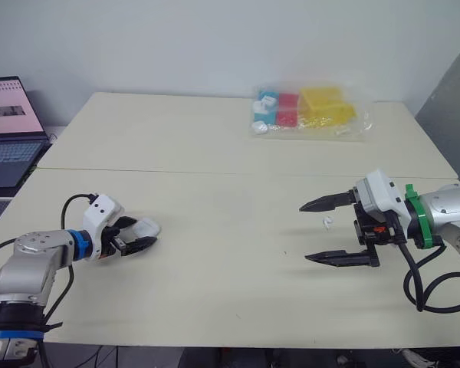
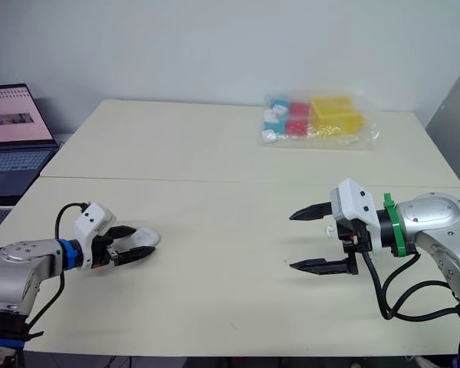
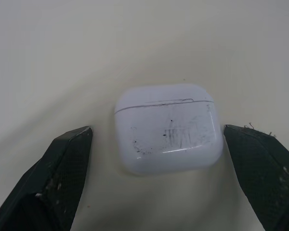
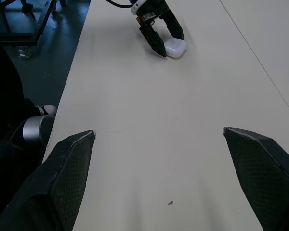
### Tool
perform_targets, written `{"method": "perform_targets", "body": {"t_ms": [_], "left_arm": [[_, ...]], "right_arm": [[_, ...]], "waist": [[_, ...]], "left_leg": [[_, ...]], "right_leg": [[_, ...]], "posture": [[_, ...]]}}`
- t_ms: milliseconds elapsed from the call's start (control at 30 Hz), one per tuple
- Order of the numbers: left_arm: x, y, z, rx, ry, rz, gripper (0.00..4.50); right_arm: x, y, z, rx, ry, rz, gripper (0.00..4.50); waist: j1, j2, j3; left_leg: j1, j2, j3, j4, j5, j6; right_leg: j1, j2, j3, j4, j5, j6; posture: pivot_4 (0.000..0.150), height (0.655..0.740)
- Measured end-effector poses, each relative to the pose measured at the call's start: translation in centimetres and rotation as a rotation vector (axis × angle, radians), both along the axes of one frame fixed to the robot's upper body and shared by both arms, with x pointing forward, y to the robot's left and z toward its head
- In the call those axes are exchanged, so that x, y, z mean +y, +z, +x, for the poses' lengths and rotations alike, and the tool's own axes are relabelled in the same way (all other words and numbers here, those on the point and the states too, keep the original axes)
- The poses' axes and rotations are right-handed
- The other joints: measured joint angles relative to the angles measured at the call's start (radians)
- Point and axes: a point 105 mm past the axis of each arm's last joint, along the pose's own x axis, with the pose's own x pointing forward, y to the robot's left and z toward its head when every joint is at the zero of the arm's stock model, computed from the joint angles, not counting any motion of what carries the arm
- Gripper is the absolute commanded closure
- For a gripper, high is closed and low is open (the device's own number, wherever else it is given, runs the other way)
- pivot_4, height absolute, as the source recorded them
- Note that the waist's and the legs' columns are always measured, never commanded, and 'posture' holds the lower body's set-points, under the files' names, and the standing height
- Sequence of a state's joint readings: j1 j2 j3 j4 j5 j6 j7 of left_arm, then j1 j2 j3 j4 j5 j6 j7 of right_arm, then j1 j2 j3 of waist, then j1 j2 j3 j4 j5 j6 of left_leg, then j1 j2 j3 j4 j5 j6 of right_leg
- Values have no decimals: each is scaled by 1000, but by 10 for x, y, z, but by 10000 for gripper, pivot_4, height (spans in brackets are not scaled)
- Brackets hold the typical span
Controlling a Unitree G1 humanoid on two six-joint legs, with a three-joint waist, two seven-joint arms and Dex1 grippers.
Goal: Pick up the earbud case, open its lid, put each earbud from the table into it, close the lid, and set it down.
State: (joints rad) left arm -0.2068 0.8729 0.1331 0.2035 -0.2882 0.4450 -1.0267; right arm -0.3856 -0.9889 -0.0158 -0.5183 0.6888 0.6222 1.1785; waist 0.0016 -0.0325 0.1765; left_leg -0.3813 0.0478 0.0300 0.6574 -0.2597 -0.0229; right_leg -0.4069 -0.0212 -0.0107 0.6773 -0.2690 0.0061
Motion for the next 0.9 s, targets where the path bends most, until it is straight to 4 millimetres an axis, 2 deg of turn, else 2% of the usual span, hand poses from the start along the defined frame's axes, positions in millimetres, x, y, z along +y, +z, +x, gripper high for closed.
{"method": "perform_targets", "body": {"t_ms": [67, 200, 567, 633, 767, 833, 900], "left_arm": [[0, -1, 0, 1, -7, 8, 5928], [-1, -3, -1, 2, -26, 26, 17174], [-7, -3, -4, -3, -102, 35, 17257], [-26, -4, -8, -17, -184, 10, 17257], [-89, -6, -19, -62, -404, -93, 17257], [-118, 2, -20, -120, -492, -128, 17257], [-134, 12, -20, -184, -547, -134, 17257]], "right_arm": [[0, 0, 0, 0, 1, 1, 0], [1, 0, 0, 0, 4, 7, 0], [-1, -4, 2, -1, -39, 14, 0], [-5, -5, 5, 6, -96, 12, 0], [-10, -4, 12, 48, -203, 32, 0], [-9, -3, 14, 88, -250, 79, 0], [-6, -4, 15, 123, -281, 102, 0]], "waist": [[-1, 0, 0], [-1, 0, 0], [-1, 0, 0], [2, 1, 0], [6, -1, 1], [5, -1, 1], [4, -1, 1]], "left_leg": [[0, 0, 0, 2, 0, 0], [0, 0, 1, 4, 0, 0], [-1, 0, 1, 4, 0, 0], [-1, -1, 1, 3, 0, 0], [-3, -1, 0, 4, 0, 0], [-3, 0, 0, 4, 0, 0], [-3, 0, -1, 4, 0, 0]], "right_leg": [[0, 0, 0, 1, 0, 0], [0, 0, 1, 2, 0, 0], [0, -1, 1, 1, 0, 0], [0, -2, 1, 1, 0, 0], [0, -3, 1, 0, 1, 0], [-1, -2, 1, 0, 0, 0], [-1, 0, 0, 1, 0, 0]], "posture": [[1500, 7378], [1500, 7378], [1500, 7378], [1500, 7378], [1500, 7378], [1500, 7378], [1500, 7378]]}}
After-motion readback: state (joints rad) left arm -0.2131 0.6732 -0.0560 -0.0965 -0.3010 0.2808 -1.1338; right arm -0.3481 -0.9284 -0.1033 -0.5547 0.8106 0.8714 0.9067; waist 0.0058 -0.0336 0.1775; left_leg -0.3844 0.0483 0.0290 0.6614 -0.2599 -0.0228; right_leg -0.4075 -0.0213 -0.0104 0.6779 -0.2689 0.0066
